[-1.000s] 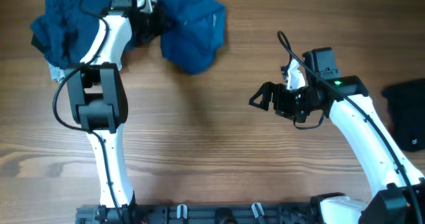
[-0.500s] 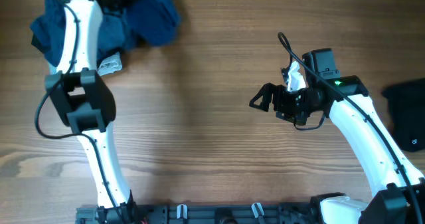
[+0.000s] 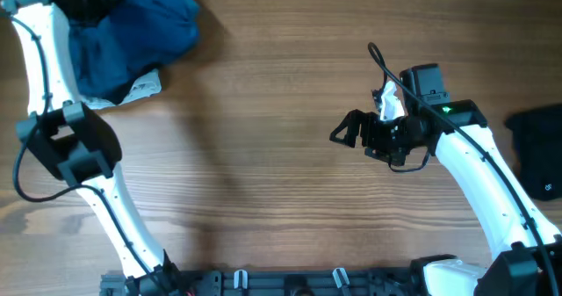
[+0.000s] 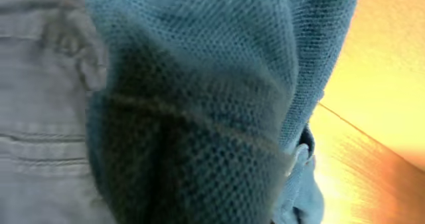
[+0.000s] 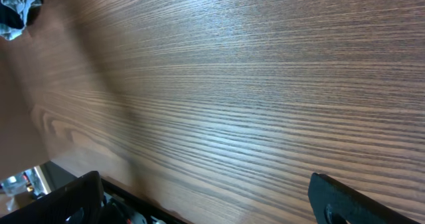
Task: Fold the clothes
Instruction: 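Carry the teal bundle with the left gripper to the upper-left clothes pile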
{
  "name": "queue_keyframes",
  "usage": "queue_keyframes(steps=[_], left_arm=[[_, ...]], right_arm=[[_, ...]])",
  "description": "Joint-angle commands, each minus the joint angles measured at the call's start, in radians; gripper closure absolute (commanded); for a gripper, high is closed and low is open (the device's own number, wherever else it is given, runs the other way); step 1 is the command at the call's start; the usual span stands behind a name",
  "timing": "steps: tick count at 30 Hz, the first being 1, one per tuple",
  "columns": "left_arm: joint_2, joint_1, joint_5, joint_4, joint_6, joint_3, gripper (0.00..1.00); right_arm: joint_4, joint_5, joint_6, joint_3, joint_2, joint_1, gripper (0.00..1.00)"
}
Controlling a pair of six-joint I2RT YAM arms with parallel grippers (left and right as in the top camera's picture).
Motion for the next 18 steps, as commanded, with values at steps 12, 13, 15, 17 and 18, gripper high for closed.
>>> queue_keyframes(steps=[12, 13, 15, 17, 18], left_arm=[[-0.123, 0.048, 0.057, 0.036, 0.01, 0.034, 0.96], [-0.123, 0.039, 0.073, 0.039, 0.008, 0.034, 0.96], [-0.123, 0.019, 0.076, 0.04, 0.009, 0.034, 0.96], [-0.126, 0.002, 0.076, 0.047, 0.008, 0.034, 0.96], [-0.126, -0.005, 0.076, 0.054, 0.008, 0.034, 0.96]], right_arm=[[0.0, 0.006, 0.004, -0.01, -0.003, -0.002, 0.0], [0.0, 0.006, 0.004, -0.01, -0.003, -0.002, 0.0], [-0.005, 0.006, 0.003, -0.01, -0.003, -0.002, 0.0], [-0.012, 0.006, 0.003, -0.01, -0.003, -0.002, 0.0], [-0.016, 0.006, 0.003, -0.01, -0.003, -0.002, 0.0]])
